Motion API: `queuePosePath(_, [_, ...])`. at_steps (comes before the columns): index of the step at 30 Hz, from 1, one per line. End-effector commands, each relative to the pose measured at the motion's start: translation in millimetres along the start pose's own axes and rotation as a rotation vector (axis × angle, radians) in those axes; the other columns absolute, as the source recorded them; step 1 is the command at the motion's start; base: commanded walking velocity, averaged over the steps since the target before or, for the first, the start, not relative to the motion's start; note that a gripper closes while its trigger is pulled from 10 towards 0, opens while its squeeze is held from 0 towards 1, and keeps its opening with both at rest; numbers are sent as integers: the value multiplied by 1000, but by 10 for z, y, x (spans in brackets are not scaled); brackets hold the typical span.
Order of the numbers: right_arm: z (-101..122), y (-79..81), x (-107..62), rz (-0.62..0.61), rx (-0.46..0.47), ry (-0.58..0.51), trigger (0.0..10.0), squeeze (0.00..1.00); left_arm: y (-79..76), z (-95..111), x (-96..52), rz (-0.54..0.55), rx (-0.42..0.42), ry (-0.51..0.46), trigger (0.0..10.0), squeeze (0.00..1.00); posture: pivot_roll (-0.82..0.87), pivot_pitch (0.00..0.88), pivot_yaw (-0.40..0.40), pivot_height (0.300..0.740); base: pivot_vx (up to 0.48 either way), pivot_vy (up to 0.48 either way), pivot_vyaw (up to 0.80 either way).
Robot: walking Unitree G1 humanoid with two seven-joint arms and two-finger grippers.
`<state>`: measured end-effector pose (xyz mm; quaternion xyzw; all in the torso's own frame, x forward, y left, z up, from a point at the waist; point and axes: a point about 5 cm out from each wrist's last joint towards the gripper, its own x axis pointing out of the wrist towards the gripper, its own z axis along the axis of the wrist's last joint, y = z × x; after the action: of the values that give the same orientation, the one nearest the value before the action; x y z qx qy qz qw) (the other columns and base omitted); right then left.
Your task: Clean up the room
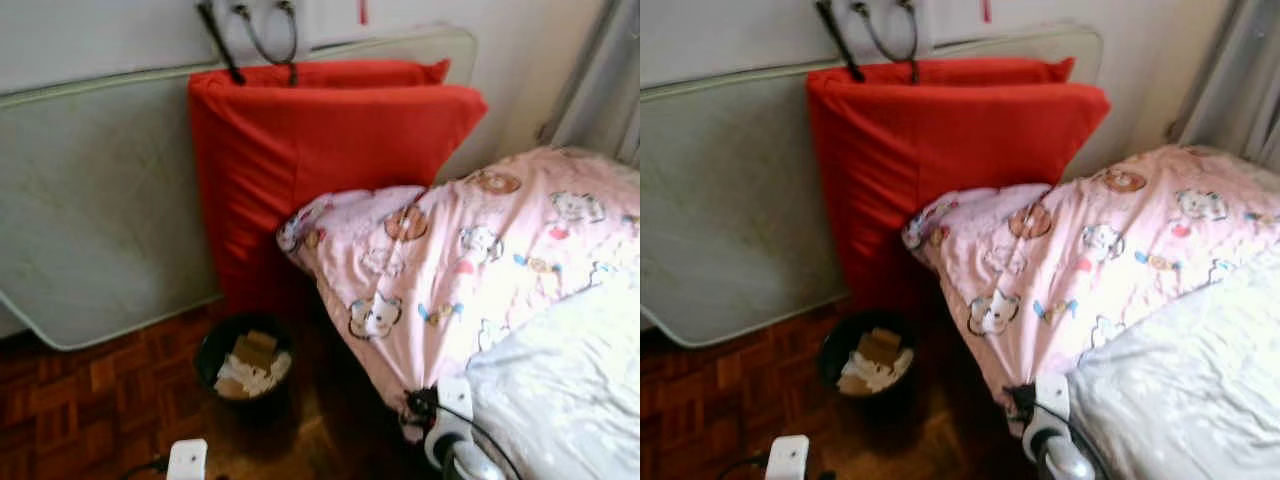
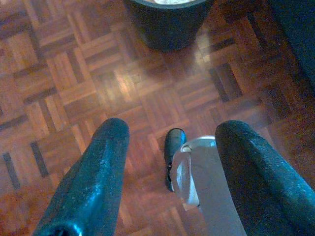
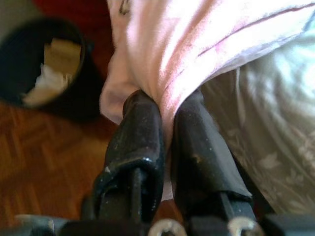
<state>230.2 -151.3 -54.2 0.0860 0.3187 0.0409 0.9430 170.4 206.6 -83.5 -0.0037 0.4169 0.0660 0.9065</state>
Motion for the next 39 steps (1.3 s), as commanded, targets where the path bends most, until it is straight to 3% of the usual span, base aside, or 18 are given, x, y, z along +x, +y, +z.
queuePosePath(1, [-48,63,7,19,-27,42,10000,0,-30,41,16,-11,25,-4,10000,0,13,0,-53,740,0,0,0])
queuePosePath(11, [-97,223,33,52,-38,93,10000,0,-46,40,17,-15,40,-2,10000,0,14,0,-54,740,0,0,0])
queuePosePath(12, [-101,216,30,56,-36,95,10000,122,-50,40,17,-16,43,-2,10000,0,14,0,-55,740,0,0,0])
queuePosePath(13, [-104,196,25,58,-35,95,10000,510,-53,40,17,-17,46,-2,10000,0,14,0,-56,740,0,0,0])
queuePosePath(14, [-105,178,20,59,-33,95,10000,510,-54,40,17,-17,47,-2,10000,0,14,0,-56,740,0,0,0])
queuePosePath(16, [-114,176,15,83,-22,103,10000,776,-59,43,18,-17,49,-2,10000,0,14,0,-56,740,0,0,0])
queuePosePath(18, [-130,221,13,129,-12,111,10000,929,-66,46,19,-20,54,-3,10000,0,13,0,-55,740,0,0,0])
queuePosePath(19, [-136,243,12,150,-10,115,10000,933,-69,48,20,-20,56,-4,10000,0,13,0,-55,740,0,0,0])
queuePosePath(27, [-144,306,13,205,4,122,10000,906,-84,68,26,-25,64,-9,10000,0,12,0,-53,740,0,0,0])
queuePosePath(30, [-145,316,14,208,-14,125,10000,835,-88,76,28,-26,67,-11,10000,0,13,0,-54,740,0,0,0])
queuePosePath(31, [-131,298,18,202,-21,124,10000,0,-88,83,30,-26,68,-13,10000,0,14,0,-55,740,0,0,0])
queuePosePath(39, [-242,97,-39,73,-2,173,10000,0,-91,141,47,-25,66,-22,10000,0,10,0,-51,740,0,0,0])
